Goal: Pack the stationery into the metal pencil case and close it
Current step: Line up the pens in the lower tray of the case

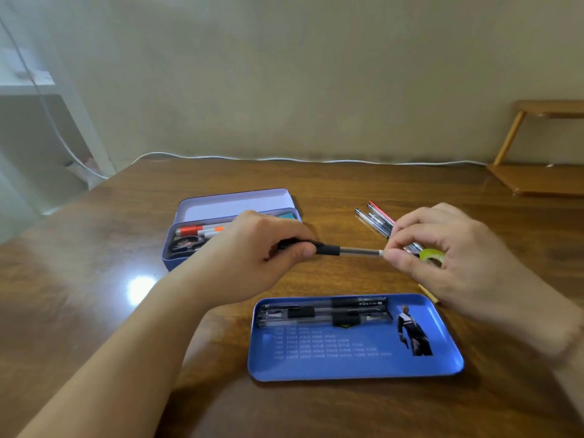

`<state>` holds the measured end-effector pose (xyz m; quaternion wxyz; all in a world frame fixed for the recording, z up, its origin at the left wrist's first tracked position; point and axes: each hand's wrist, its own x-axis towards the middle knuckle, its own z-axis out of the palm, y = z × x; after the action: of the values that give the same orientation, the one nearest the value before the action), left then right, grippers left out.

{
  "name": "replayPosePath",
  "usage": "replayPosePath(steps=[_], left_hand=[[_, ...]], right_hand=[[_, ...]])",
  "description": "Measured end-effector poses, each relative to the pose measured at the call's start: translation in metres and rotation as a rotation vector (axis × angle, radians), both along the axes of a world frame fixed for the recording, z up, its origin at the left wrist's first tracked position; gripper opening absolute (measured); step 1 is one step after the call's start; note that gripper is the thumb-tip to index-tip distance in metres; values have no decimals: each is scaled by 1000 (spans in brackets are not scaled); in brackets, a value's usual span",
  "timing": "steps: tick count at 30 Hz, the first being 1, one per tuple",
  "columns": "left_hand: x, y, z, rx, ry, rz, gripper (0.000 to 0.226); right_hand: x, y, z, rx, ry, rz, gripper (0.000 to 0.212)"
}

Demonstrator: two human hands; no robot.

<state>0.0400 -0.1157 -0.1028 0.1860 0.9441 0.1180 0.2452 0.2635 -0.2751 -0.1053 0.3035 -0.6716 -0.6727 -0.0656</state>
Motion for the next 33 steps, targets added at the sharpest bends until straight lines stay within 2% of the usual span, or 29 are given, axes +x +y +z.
replayPosePath(steps=[3,9,12,15,19,23,25,27,33], left_hand=[[0,-7,2,-67,-19,-55,12],[-6,-6,8,-351,98,-146,10],[-6,-8,8,-430,138,-177,18],[-7,-6,8,-463,155,-182,15],[-9,-2,7,-389,139,-150,16],[-7,7,0,-189,33,43,13],[-6,9,-2,-66,103,68,16],[-6,9,-3,-21,182,42,17],[-10,5,5,-132,487,-83,51]], right_hand=[[-11,-3,3,64,-21,84,32],[-29,-10,4,60,-178,123,38],[-40,-11,2,72,-203,151,30],[-44,-11,0,95,-224,153,19],[-50,-10,-3,64,-232,111,17],[-58,-8,-12,-62,-256,141,14],[-62,-6,-17,-128,-258,154,15],[-65,-5,-22,-157,-257,156,13],[-70,1,-29,-195,-235,137,16]])
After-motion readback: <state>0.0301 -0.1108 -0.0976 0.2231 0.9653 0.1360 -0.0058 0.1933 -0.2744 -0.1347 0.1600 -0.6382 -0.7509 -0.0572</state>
